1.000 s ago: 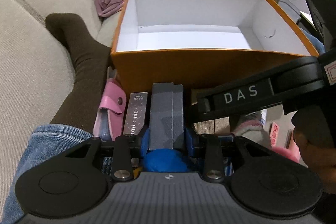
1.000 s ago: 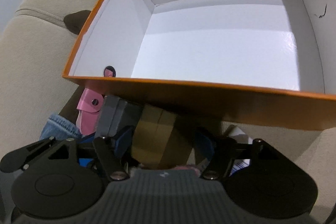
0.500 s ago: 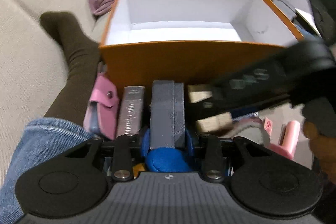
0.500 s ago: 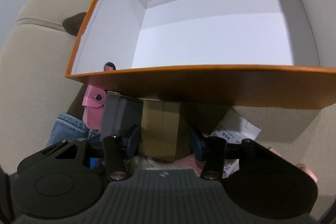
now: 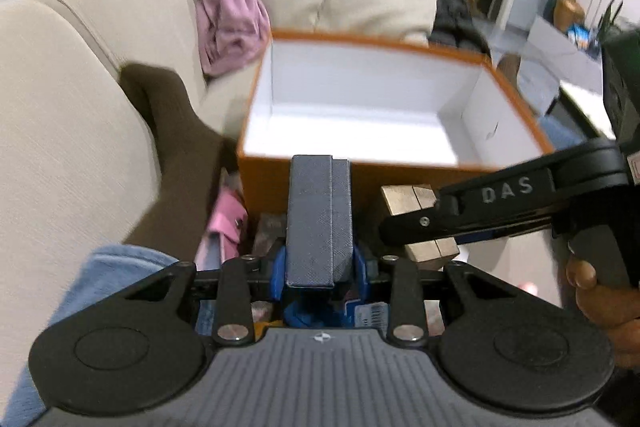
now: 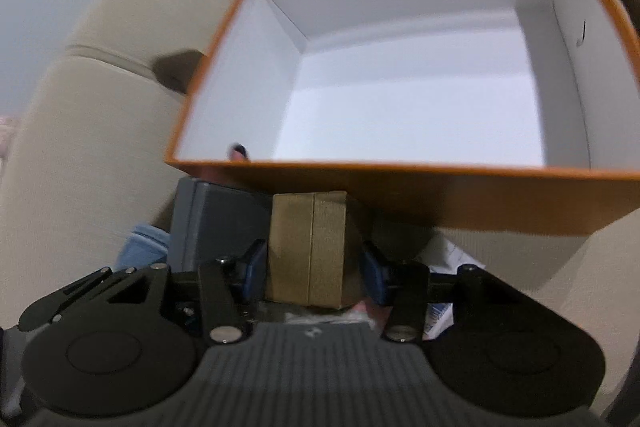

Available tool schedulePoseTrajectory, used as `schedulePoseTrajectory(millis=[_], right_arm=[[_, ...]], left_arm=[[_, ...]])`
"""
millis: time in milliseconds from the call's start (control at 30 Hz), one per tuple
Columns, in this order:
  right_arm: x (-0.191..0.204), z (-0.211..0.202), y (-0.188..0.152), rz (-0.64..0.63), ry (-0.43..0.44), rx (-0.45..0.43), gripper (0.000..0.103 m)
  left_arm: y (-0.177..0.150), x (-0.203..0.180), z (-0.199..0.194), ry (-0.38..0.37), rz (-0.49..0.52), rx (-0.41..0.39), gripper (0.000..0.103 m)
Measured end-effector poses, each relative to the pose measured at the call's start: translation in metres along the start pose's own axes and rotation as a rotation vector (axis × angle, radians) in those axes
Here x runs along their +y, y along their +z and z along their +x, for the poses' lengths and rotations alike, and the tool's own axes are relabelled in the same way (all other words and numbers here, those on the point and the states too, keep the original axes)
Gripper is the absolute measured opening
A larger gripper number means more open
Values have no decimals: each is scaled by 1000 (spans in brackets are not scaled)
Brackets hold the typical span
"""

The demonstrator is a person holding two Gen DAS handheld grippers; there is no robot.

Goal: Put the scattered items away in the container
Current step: 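Lift both boxes and lower them into the orange box, opening both grippers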

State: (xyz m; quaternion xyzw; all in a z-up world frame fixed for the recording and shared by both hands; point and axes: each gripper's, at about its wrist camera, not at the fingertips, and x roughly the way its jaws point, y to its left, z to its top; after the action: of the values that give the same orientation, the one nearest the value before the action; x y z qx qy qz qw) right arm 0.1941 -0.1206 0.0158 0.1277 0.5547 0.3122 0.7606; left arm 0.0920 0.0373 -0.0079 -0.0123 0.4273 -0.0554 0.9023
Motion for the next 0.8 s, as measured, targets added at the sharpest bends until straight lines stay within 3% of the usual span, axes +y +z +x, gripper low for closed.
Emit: schedulePoseTrajectory(millis=[267,400,533,800], right_arm=[[18,-57,21,-46,190,-76,51],[24,-68,45,-63,185,-175,51],[1,-53,68,3,142,-194,51],[-41,20,80,111,95,-77,51]], left_arm=[[37,5,-57,0,-32,-169,38],[72,2,-54,0,-21,-216,38],[92,-6,-15,-10,11,-158,38],[92,-15,71,69,103,60,38]])
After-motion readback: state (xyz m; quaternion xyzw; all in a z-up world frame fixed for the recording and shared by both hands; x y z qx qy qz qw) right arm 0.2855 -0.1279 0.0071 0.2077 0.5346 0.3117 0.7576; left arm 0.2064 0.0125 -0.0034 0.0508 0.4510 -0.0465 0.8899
